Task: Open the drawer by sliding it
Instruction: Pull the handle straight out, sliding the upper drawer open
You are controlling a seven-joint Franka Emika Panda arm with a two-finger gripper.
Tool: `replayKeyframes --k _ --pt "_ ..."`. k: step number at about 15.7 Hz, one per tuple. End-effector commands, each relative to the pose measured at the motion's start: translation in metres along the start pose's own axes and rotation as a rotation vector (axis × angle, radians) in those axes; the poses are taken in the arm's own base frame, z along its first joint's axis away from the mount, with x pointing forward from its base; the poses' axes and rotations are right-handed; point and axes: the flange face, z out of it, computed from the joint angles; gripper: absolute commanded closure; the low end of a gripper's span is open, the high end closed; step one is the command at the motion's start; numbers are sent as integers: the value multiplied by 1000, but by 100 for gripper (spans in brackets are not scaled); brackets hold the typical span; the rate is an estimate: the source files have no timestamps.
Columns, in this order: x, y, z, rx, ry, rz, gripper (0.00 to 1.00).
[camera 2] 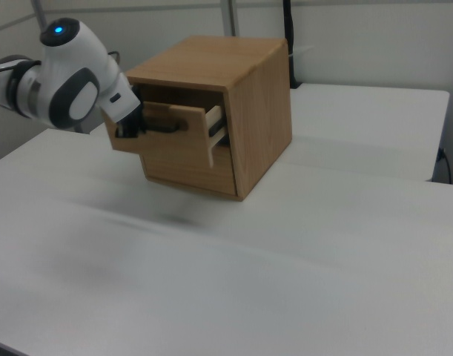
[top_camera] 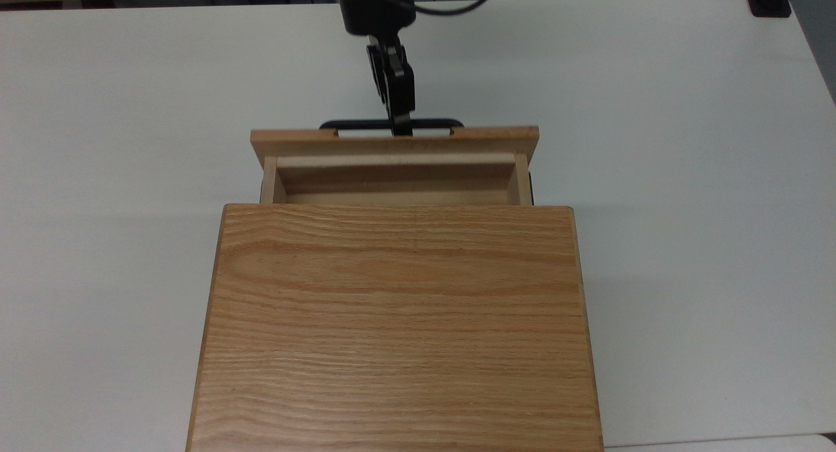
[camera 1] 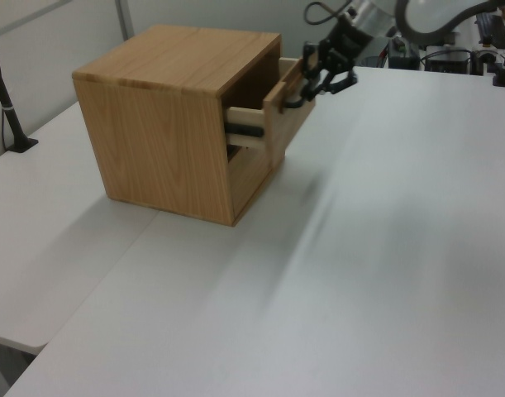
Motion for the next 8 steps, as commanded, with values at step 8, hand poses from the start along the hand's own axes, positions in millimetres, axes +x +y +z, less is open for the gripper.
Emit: replayKeyframes --k 8 --pt "7 58 -85 -164 -208 -153 99"
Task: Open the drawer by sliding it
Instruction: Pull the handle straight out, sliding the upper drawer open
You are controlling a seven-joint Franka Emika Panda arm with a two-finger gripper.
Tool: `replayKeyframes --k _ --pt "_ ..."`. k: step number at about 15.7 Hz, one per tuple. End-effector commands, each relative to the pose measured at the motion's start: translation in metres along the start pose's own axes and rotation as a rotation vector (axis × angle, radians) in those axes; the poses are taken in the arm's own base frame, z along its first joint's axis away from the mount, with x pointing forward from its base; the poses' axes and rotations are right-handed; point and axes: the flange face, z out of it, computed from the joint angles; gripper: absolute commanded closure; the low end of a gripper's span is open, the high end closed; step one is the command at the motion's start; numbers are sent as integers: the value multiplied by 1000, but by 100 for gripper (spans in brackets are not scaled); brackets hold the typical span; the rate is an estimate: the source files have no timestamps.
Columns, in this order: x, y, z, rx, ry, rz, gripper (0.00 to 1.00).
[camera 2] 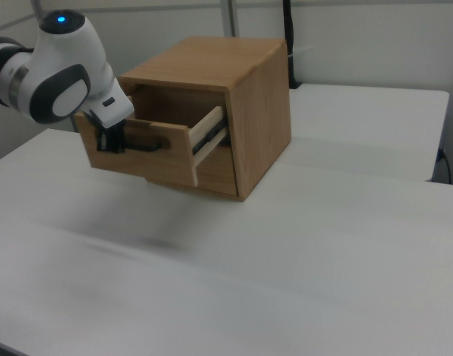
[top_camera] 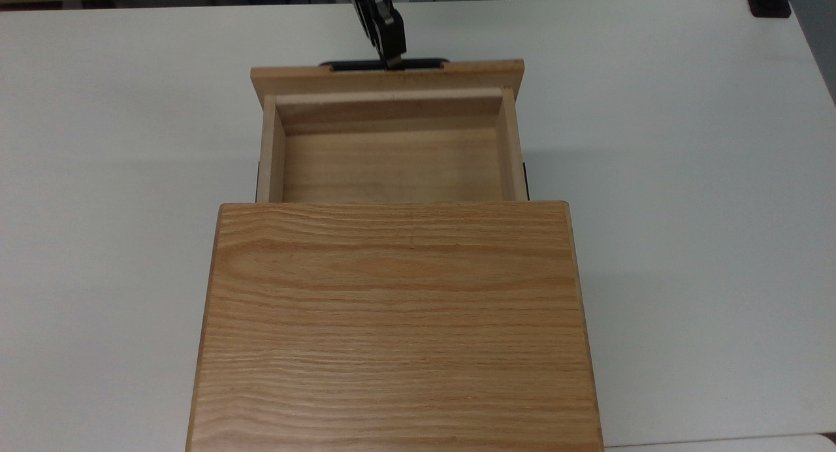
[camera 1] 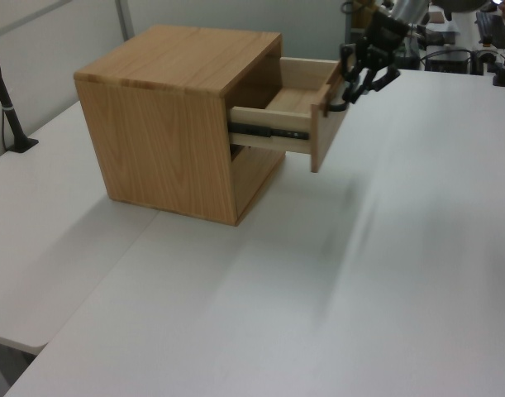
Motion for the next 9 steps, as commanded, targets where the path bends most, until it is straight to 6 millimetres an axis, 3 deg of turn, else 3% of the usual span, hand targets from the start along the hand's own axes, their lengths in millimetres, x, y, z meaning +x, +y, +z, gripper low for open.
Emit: replayKeyframes --k 1,3,4,6,9 --pt "-9 28 -41 -29 -67 -98 98" --pt "-12 34 -43 -64 -94 -121 96" --pt "-13 35 -43 -77 -103 -123 82" --pt "-14 36 -38 -100 -116 -122 0" --pt "-14 26 -54 -102 -120 -226 0"
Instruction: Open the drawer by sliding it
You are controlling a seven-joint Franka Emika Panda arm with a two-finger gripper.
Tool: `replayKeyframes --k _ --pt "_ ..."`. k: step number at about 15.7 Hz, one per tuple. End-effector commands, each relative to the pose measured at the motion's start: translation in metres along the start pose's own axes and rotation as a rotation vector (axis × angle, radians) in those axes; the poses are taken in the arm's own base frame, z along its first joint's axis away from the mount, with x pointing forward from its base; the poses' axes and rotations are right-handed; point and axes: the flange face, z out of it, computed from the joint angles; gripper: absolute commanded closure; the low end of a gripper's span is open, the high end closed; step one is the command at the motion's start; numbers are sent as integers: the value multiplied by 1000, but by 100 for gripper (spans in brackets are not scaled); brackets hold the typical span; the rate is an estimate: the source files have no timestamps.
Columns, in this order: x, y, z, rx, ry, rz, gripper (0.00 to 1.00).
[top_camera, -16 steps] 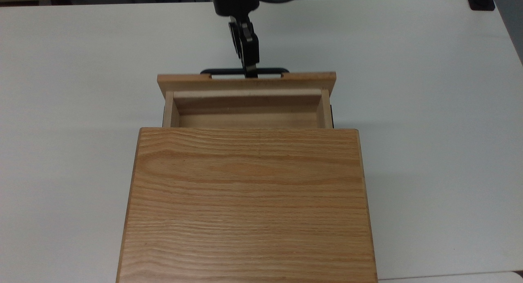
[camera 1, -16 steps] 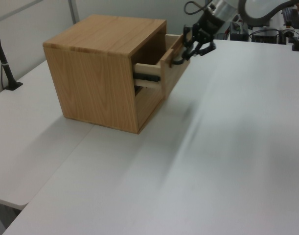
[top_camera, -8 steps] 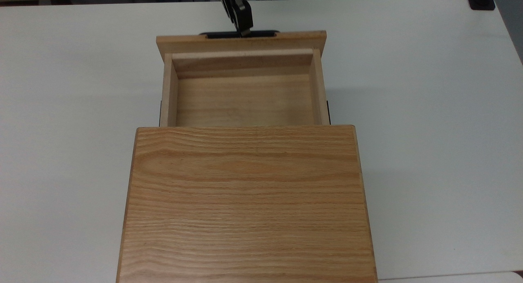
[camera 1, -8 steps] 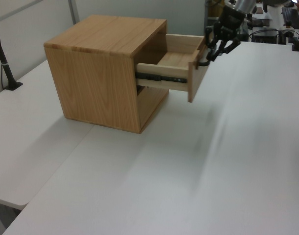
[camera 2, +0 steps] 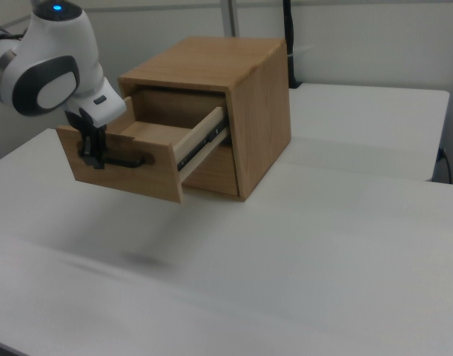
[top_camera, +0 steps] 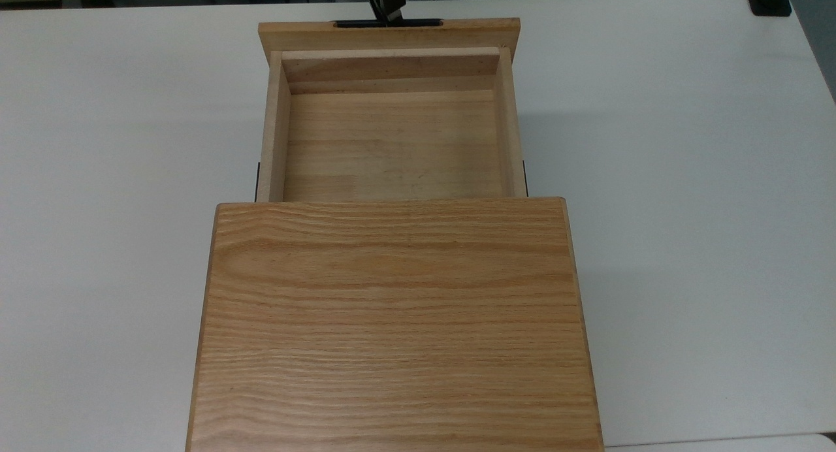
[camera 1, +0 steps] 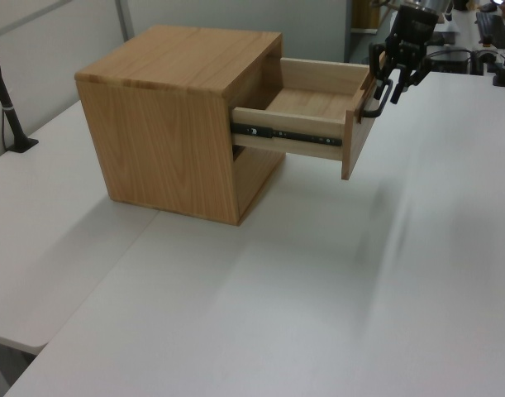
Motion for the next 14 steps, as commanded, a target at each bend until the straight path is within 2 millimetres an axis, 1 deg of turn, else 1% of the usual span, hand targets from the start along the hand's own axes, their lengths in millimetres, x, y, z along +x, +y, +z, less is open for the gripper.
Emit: replayKeyframes --k 1,2,3,4,5,6,7,8,9,11,13,14 --pt "-5 -6 -37 -14 -31 -167 0" --pt "1 -4 -51 -37 -45 -222 0" --pt "6 -7 -58 -82 -75 -306 0" --pt "5 -14 -68 -130 -105 -426 0" --pt "8 -16 -71 -191 -125 -545 0" --pt "13 -20 -76 -276 -110 -704 0" --pt "17 -23 -78 -319 -91 -799 0" --pt "25 -29 -82 -365 -68 -934 0" --pt "33 -39 -85 -401 -58 -1060 0" --pt "46 -47 -83 -423 -56 -1139 0" --pt "53 -53 -75 -432 -61 -1149 0" --pt "56 -53 -73 -434 -61 -1138 0"
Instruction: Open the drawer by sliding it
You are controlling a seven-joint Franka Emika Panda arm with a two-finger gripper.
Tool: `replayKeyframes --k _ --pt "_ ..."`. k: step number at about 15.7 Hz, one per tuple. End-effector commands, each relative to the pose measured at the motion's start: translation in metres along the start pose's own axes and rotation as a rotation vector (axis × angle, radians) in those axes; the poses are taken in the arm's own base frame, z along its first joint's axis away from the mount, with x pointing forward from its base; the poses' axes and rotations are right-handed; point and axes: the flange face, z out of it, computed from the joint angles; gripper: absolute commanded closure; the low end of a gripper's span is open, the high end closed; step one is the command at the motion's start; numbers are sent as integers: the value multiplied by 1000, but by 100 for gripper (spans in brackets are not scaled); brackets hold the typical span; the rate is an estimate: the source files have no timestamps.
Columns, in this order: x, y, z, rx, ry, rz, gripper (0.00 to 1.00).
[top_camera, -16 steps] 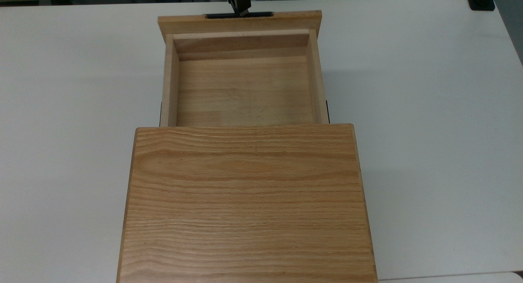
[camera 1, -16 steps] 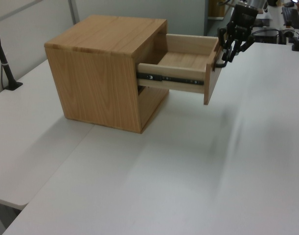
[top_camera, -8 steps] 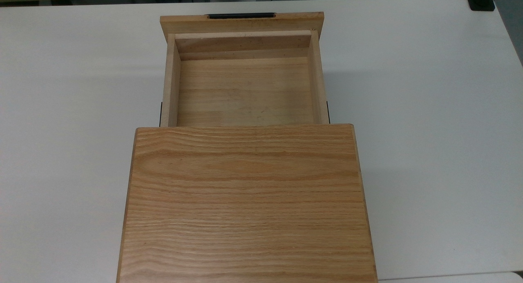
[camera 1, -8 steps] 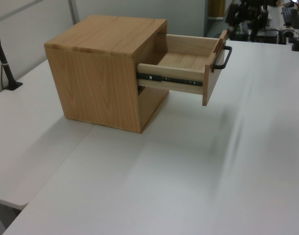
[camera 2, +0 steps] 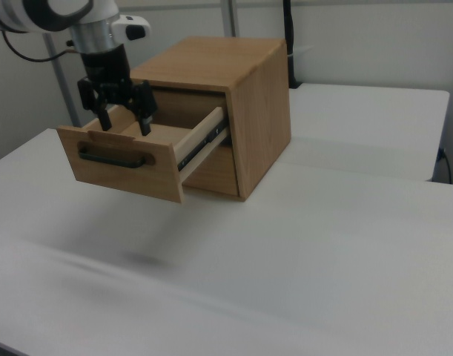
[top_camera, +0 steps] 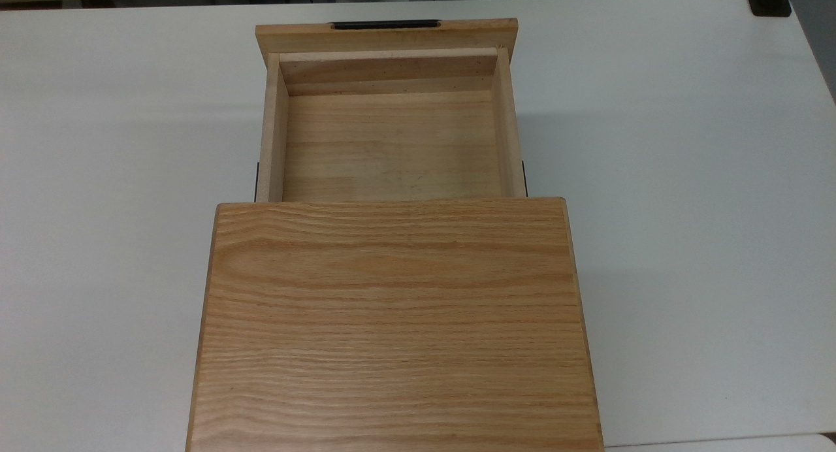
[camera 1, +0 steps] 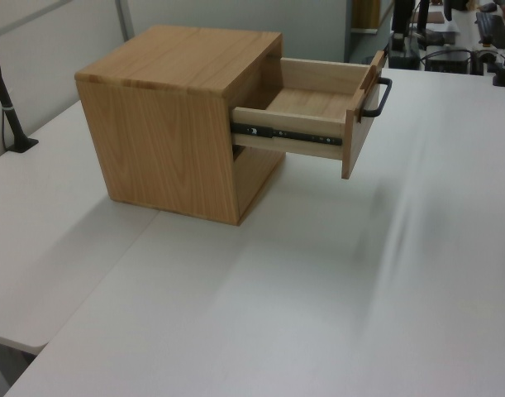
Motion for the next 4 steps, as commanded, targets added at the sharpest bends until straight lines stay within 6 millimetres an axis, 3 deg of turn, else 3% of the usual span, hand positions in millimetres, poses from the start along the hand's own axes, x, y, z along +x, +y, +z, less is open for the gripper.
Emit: replayKeyframes --k 1,4 --pt "16 6 2 -21 -23 -36 0" --pt "16 3 1 -6 -20 -32 0"
